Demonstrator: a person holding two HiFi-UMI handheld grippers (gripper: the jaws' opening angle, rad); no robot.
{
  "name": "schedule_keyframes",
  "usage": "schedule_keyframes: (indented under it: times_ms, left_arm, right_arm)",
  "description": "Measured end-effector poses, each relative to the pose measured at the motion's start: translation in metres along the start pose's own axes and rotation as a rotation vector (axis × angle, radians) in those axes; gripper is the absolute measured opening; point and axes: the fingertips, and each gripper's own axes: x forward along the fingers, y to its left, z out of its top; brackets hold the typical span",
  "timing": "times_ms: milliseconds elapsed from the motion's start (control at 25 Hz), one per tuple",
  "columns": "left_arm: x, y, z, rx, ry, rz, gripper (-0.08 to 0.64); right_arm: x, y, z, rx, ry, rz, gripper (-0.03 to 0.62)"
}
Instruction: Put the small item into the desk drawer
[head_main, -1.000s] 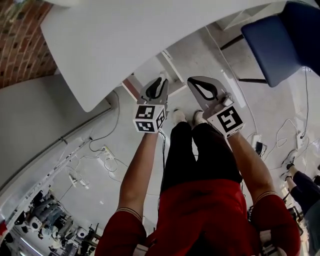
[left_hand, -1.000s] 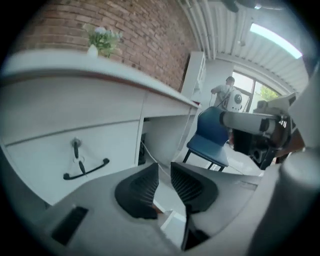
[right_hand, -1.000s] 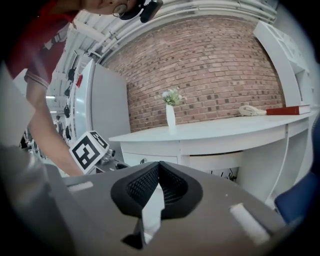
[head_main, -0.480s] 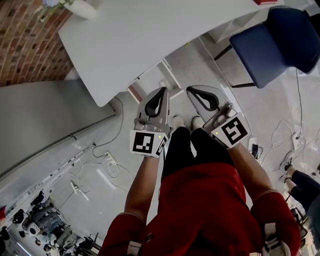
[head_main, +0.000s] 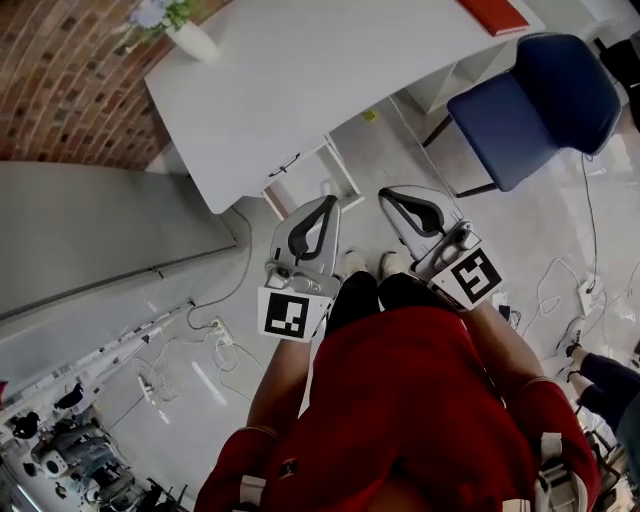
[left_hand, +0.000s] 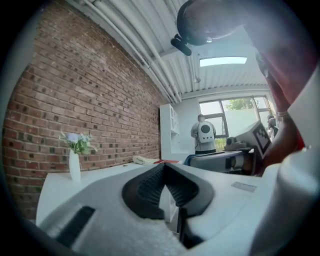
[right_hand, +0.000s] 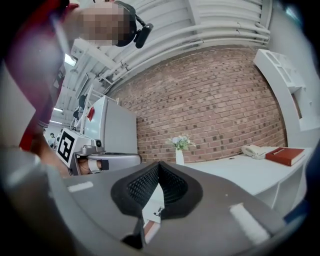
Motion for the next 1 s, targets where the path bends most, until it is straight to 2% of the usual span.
schedule_keyframes:
  times_ms: [280,520,1000]
  left_arm:
    - [-0.018,-0.008,0.027,0.057,-0.026,-0.022,0.006]
    - [-0.027,-0.015,0.039,0.056,-0.047,-0.049,0.006]
    - [-0.029,-0.005,0.036,0.069,-0.049,-0.062,0.006]
  right_arm:
    - [-0.015,0.004,0.026,-0.050,-0.022,-0.014,0.011]
    - [-0.024,0.016,0.038,-0.091,-0.033,-0.016,0.011]
    - [-0.028,0.022,0.033,-0.116,-0.012,-0.038,0.011]
